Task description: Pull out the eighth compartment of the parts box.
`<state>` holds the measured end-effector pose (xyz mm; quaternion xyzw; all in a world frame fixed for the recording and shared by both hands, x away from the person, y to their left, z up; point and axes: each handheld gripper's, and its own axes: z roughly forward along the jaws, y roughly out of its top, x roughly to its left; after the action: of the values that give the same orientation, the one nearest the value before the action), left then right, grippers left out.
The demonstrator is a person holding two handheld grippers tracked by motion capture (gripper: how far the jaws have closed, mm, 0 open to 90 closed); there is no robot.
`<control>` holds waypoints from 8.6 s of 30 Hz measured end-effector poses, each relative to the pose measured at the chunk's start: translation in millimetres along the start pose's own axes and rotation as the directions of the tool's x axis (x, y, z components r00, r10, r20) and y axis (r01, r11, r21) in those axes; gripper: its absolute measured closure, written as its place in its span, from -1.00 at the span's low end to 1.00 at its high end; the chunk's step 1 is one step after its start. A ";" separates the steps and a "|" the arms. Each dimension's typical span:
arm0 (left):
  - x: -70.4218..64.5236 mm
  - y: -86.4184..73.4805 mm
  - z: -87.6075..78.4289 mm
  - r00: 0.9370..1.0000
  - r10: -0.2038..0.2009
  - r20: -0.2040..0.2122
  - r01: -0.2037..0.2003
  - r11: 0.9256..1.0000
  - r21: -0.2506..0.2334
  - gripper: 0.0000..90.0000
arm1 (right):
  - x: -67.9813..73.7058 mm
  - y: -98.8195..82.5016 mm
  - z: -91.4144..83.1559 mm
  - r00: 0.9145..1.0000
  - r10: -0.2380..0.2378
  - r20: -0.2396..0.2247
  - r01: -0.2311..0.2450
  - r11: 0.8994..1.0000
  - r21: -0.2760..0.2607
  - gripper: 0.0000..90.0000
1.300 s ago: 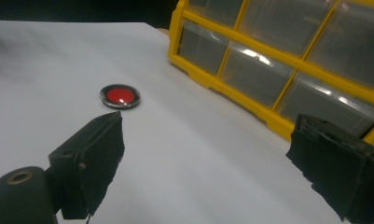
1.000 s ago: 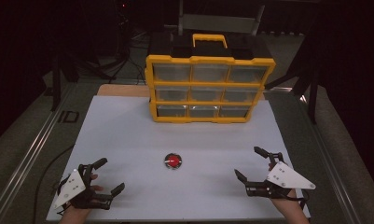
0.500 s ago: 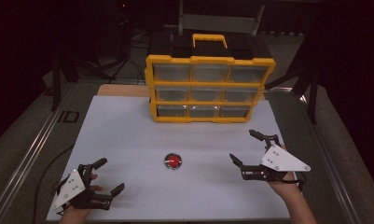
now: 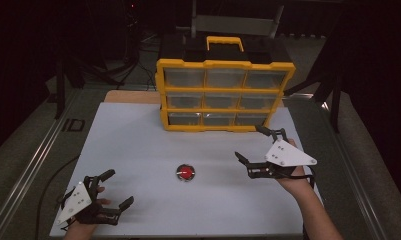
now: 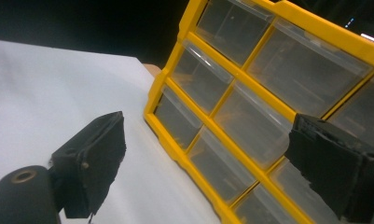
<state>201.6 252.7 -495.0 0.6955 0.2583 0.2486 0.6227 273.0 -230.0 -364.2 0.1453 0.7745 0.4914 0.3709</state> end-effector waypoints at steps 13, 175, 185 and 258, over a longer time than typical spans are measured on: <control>-0.5 0.2 0.3 1.000 0.012 0.003 -0.012 1.000 0.003 -0.99 | -9.2 9.2 26.8 0.998 -0.055 -0.024 0.055 0.998 0.022 -0.76; -6.0 -4.4 7.5 0.999 0.031 0.034 -0.032 0.998 0.044 -0.99 | -18.1 -57.5 214.2 0.702 -0.666 -0.251 0.711 0.671 0.209 0.66; -5.6 -4.0 7.1 0.999 0.032 0.034 -0.033 0.999 0.043 -0.99 | -13.7 -55.3 208.4 0.707 -0.656 -0.266 0.706 0.680 0.197 0.66; -5.3 -4.3 11.0 0.998 0.047 0.048 -0.050 0.997 0.059 -0.99 | 17.9 -51.5 160.3 0.681 -0.662 -0.313 0.720 0.683 0.122 0.65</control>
<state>204.8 241.4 -500.5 0.7257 0.2339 0.2395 0.6010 382.9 -139.1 -455.5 -0.1788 0.8630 0.2321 0.4116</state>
